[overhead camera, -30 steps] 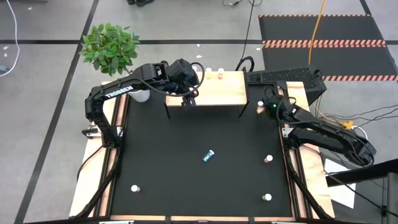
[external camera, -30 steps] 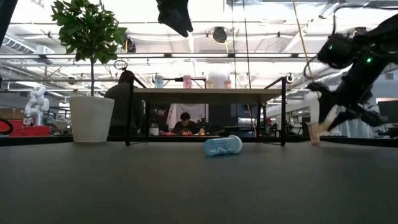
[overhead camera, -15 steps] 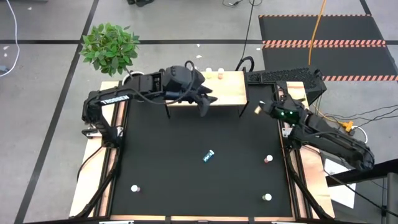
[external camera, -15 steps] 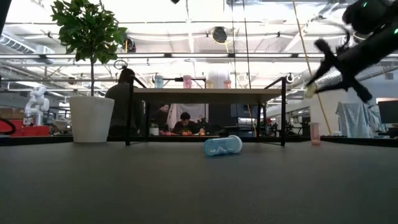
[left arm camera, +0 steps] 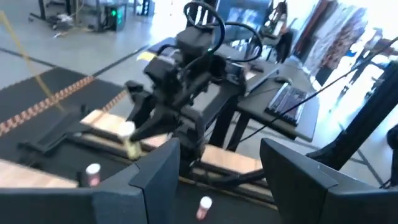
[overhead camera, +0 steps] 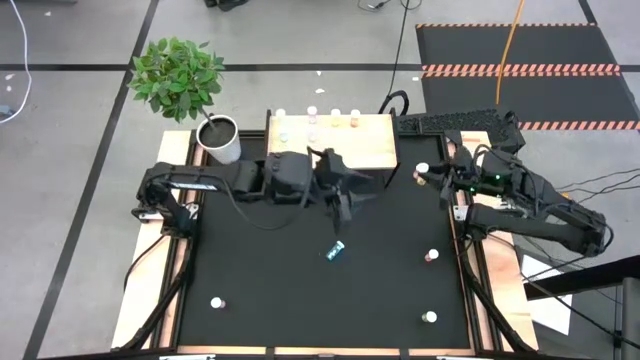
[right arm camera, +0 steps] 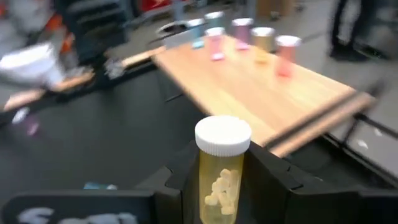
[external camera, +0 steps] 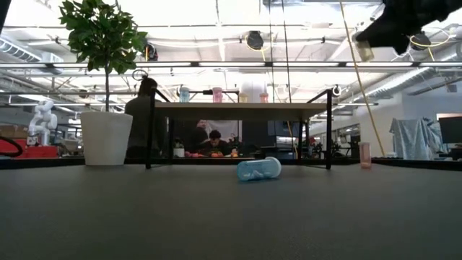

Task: Pick and place medicine bottles onto shelf by color
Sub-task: Put the top yellow pill bottle on the shelf aligned with the other yellow pill bottle

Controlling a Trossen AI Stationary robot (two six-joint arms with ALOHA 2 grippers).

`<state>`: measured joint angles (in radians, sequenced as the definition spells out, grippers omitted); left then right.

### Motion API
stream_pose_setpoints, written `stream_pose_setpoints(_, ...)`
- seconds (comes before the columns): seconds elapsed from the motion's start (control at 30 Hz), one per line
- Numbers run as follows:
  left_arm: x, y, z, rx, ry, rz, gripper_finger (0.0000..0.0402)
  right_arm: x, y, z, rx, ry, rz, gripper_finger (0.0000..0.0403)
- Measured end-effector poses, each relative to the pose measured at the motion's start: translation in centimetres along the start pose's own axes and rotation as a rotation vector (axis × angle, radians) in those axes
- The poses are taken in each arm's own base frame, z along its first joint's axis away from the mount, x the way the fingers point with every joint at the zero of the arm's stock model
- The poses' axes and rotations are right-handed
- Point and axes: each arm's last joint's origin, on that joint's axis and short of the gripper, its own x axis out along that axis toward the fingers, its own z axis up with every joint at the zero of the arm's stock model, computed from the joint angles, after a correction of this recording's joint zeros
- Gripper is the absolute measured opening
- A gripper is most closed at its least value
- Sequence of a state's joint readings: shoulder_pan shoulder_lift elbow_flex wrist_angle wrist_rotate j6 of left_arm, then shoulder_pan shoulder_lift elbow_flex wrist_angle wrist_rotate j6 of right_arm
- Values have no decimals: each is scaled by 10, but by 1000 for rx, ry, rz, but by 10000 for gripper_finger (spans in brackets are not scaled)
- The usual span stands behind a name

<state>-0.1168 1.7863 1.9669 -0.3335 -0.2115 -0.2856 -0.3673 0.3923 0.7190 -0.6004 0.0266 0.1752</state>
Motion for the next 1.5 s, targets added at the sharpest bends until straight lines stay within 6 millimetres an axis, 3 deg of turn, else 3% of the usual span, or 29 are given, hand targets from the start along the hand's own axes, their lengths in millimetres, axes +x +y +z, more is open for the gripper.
stream_pose_setpoints(0.1,17,2,-5,-8,-47,-2,223,8,7,6,-104,11,80,105)
stream_pose_setpoints(0.27,40,22,-11,-15,-82,43,223,25,23,17,-229,-50,177,105)
stream_pose_setpoints(0.4,50,41,-18,11,-26,98,223,41,34,22,-317,-84,127,105)
stream_pose_setpoints(0.63,53,66,-21,124,46,166,234,70,47,31,-445,-102,-83,105)
stream_pose_setpoints(0.8,56,76,-25,291,103,187,276,86,55,41,-411,-202,-90,105)
stream_pose_setpoints(0.97,56,94,-22,272,121,235,299,100,59,41,-473,-213,-97,105)
stream_pose_setpoints(1.2,61,115,-28,243,177,220,266,111,62,45,-481,-265,-151,105)
stream_pose_setpoints(1.5,70,121,-37,274,213,181,228,119,59,42,-476,-242,-180,105)
